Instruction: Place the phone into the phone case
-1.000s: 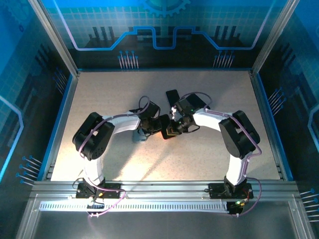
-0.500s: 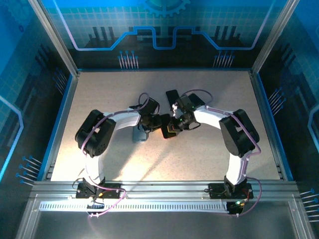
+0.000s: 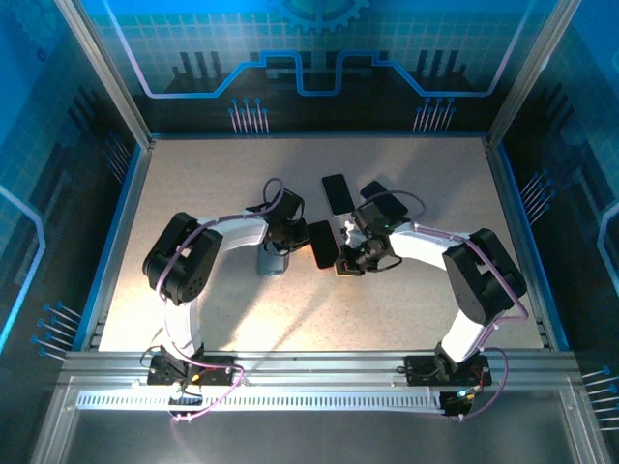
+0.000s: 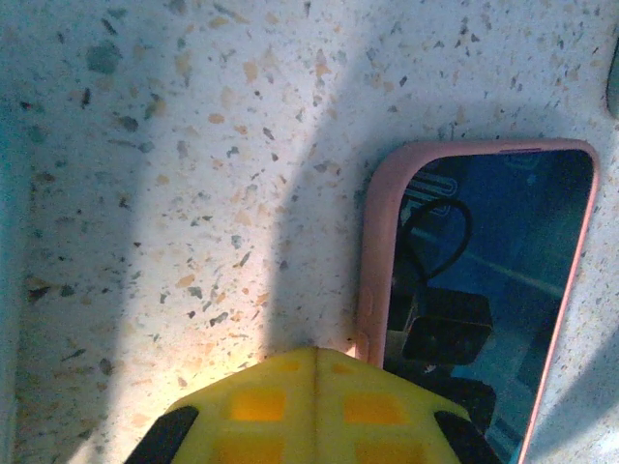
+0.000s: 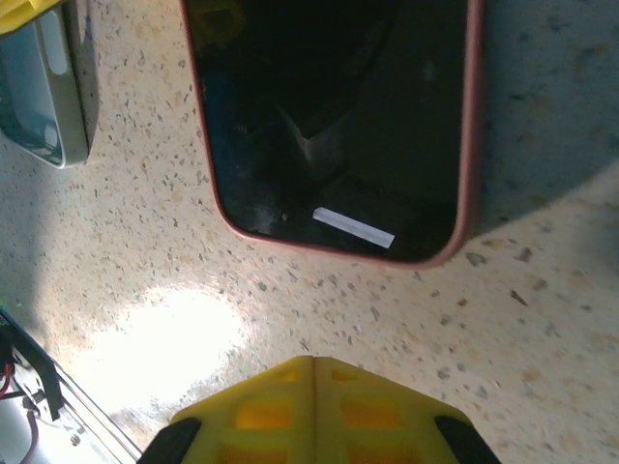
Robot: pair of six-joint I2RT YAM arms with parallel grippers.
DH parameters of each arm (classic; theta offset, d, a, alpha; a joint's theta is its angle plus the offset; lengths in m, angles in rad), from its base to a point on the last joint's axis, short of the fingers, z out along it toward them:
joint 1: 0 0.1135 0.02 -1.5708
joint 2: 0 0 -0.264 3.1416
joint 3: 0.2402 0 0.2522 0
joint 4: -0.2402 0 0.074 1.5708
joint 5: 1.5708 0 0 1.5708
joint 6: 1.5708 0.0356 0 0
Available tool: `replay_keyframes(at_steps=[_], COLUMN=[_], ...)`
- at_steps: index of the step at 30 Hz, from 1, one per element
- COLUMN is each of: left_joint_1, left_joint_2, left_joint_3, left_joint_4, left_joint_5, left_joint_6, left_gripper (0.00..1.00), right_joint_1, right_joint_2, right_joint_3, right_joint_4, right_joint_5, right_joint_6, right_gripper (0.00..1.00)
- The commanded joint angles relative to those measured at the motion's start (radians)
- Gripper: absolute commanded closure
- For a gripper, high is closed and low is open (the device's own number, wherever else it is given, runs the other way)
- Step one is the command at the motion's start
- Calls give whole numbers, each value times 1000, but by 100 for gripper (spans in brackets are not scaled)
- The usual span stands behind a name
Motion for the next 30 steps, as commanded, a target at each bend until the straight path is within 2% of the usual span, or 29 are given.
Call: replay_keyframes(at_steps=[1, 8, 18, 30], left_joint_1=[8, 8, 14, 70], left_joint_2=[-3, 15, 79, 150], left_joint_3=[-25, -15, 85, 175], left_joint_4=[7, 15, -28, -35], left_joint_5=[0, 11, -1, 5], left_joint_6=[0, -9, -3, -10], left_gripper=[97, 97, 97, 97], right_joint_1=[14, 12, -11, -60], right_joint_2=[47, 141, 246, 352], right_joint_3=[7, 76, 237, 364], right_joint_4=[45, 83, 91, 83], right_joint_5=[-22, -2, 15, 5], right_joint_6=[32, 55, 63, 50], right_gripper=[100, 100, 100, 100])
